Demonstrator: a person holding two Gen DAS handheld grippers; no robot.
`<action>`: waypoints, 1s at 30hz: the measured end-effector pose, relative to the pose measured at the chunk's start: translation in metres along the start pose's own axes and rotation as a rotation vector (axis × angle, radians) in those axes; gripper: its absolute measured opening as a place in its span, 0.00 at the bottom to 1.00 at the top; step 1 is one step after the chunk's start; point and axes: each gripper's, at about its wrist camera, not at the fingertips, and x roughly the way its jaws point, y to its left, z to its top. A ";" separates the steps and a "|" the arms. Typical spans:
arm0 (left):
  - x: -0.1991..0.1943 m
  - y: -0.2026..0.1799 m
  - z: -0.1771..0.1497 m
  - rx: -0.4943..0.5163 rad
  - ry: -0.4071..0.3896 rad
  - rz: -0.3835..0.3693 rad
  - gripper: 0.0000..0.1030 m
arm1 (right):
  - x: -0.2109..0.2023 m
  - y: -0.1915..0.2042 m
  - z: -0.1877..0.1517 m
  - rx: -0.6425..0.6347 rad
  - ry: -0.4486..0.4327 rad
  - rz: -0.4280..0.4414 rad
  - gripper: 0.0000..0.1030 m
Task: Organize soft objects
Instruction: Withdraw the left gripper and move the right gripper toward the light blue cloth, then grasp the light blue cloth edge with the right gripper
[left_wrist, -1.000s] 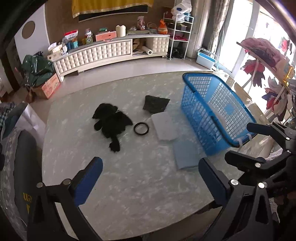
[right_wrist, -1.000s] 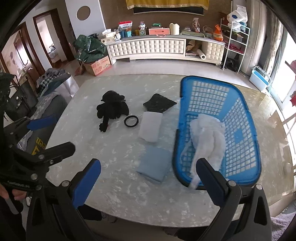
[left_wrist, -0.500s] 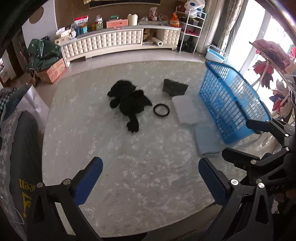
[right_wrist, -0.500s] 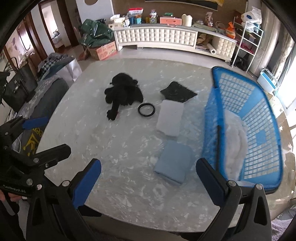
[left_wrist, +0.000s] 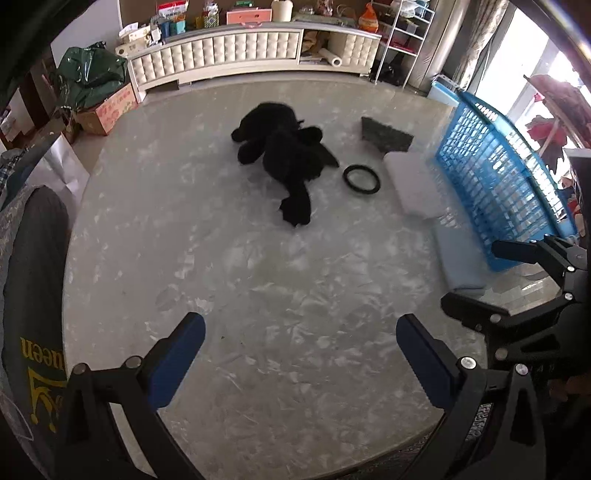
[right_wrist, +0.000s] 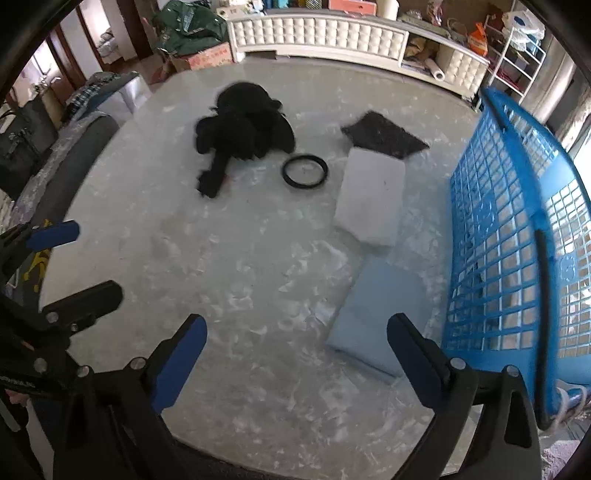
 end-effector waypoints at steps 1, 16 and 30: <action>0.005 0.002 -0.001 -0.003 0.006 0.001 1.00 | 0.004 -0.002 -0.001 0.005 0.009 -0.004 0.96; 0.048 -0.010 0.005 0.051 0.036 -0.004 1.00 | 0.049 -0.023 -0.010 0.057 0.116 -0.053 0.67; 0.054 -0.018 0.007 0.053 0.047 -0.025 1.00 | 0.033 -0.038 -0.024 0.048 0.081 -0.061 0.22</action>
